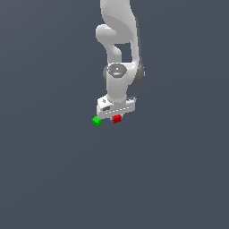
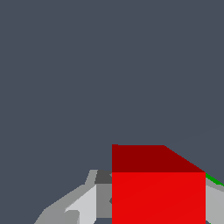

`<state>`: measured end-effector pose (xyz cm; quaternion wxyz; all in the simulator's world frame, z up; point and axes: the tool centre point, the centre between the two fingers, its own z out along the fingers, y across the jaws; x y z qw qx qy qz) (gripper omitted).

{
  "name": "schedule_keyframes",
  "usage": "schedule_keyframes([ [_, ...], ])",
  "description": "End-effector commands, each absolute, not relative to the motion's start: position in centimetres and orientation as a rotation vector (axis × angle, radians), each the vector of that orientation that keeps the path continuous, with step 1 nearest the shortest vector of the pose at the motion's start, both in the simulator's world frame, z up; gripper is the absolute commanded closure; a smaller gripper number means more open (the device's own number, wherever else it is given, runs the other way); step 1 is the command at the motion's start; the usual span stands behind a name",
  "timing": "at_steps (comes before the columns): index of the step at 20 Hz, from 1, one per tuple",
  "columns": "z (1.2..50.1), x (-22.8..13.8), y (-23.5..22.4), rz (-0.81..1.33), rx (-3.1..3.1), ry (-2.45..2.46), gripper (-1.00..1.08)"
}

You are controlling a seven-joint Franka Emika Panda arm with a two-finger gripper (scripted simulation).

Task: Stack the red cube on top of the green cube.

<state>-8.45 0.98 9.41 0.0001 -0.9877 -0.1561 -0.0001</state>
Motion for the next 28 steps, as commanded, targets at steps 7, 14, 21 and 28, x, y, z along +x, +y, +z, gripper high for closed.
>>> schedule_keyframes([
  [7, 7.4, -10.6, -7.1, 0.0, -3.104, -0.489, 1.08],
  [14, 6.6, -11.3, -10.3, 0.0, -3.104, -0.489, 1.08],
  [21, 6.4, -11.3, -10.8, 0.0, -3.104, -0.489, -0.92],
  [28, 6.4, -11.3, -10.8, 0.0, -3.104, -0.489, -0.92],
])
